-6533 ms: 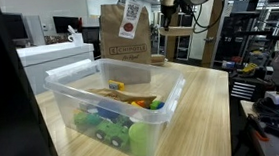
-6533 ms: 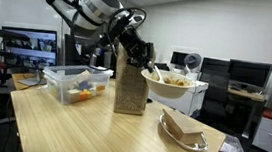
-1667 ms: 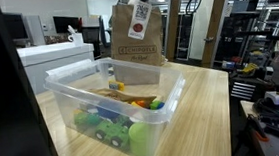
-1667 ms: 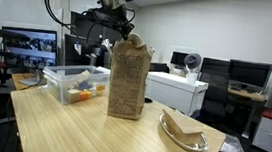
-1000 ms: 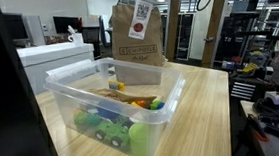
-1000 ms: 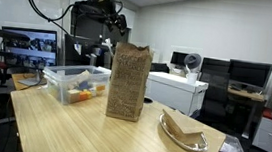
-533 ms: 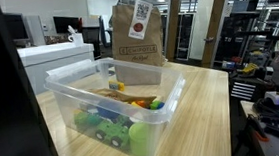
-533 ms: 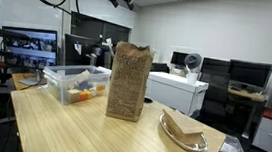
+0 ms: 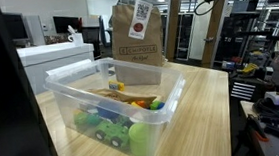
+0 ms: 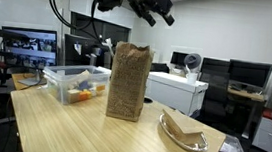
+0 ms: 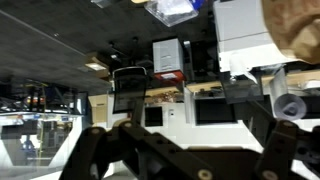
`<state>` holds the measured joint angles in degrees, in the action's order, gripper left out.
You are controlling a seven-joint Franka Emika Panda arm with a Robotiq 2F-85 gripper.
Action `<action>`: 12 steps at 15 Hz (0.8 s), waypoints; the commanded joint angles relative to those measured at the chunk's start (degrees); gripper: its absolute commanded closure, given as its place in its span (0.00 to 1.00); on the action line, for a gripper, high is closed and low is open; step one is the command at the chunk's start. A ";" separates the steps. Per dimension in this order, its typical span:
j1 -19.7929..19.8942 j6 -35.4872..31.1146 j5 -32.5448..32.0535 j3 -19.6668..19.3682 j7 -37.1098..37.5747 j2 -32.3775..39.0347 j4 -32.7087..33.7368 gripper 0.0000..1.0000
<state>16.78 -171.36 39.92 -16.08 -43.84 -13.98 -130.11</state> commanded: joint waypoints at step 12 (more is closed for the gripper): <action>9.32 -1.73 -27.85 -1.09 18.54 10.55 -5.00 0.00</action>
<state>25.28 -173.83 17.11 -17.18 -28.13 -1.44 -132.80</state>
